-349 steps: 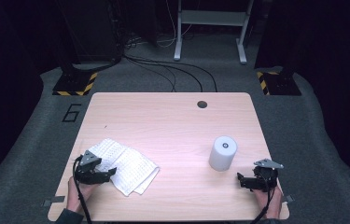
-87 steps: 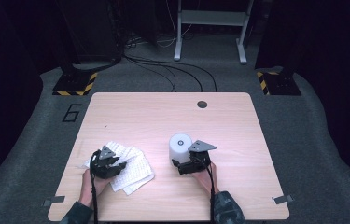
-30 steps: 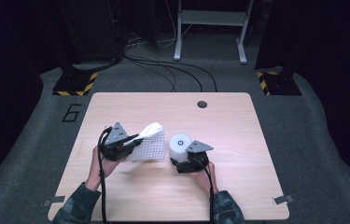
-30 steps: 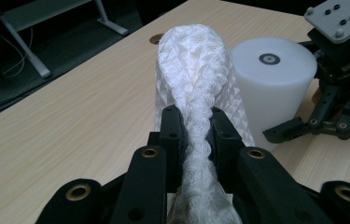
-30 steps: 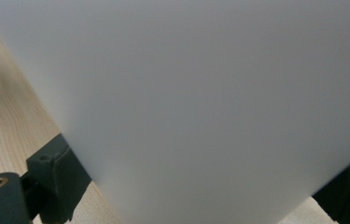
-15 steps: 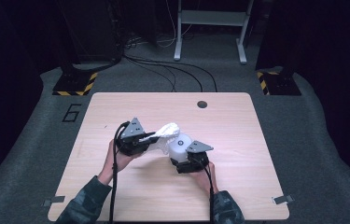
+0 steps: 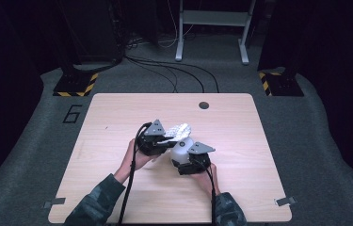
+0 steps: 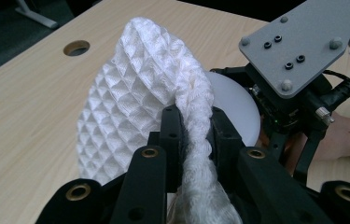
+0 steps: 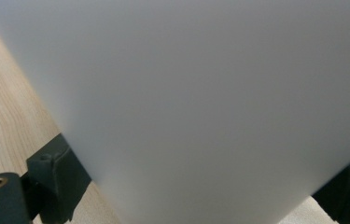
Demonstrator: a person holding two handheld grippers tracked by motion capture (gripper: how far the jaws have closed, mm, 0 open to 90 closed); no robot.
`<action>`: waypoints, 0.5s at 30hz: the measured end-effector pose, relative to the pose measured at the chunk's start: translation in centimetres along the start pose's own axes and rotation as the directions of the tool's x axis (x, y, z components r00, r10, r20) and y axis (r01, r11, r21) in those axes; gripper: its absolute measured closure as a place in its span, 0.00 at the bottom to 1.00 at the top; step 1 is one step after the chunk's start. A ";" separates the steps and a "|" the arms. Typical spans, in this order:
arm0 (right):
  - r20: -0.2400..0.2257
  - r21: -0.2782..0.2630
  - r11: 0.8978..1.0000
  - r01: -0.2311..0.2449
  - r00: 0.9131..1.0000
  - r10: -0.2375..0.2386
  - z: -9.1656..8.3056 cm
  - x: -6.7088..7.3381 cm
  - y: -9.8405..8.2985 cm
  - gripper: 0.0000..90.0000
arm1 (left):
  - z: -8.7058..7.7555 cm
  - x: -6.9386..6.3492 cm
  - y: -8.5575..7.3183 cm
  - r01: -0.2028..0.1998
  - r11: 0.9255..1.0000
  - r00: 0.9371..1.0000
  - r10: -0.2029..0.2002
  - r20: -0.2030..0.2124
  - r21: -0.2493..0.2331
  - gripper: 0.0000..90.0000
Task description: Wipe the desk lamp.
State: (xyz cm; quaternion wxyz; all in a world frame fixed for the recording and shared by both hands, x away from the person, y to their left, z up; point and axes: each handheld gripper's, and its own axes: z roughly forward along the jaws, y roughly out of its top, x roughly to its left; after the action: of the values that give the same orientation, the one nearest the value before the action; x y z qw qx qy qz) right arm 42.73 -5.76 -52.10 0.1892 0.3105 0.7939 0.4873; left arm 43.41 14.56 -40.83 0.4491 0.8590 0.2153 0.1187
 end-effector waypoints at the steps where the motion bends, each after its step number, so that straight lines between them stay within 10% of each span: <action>1: 0.000 0.000 1.000 0.000 1.000 0.000 0.0 0.0 0.0 0.08 | 0.1 0.1 0.0 -0.005 1.000 1.000 0.005 0.005 0.006 0.87; 15: 0.000 0.000 1.000 0.000 1.000 0.000 0.0 0.0 0.0 0.08 | 0.9 -0.7 0.1 0.023 1.000 0.996 -0.023 0.082 -0.003 0.88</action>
State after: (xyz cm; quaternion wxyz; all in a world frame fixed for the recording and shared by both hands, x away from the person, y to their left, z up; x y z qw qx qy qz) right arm 42.74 -5.76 -52.10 0.1893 0.3105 0.7941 0.4870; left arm 43.17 13.53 -41.26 0.4605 0.8598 0.2061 0.0786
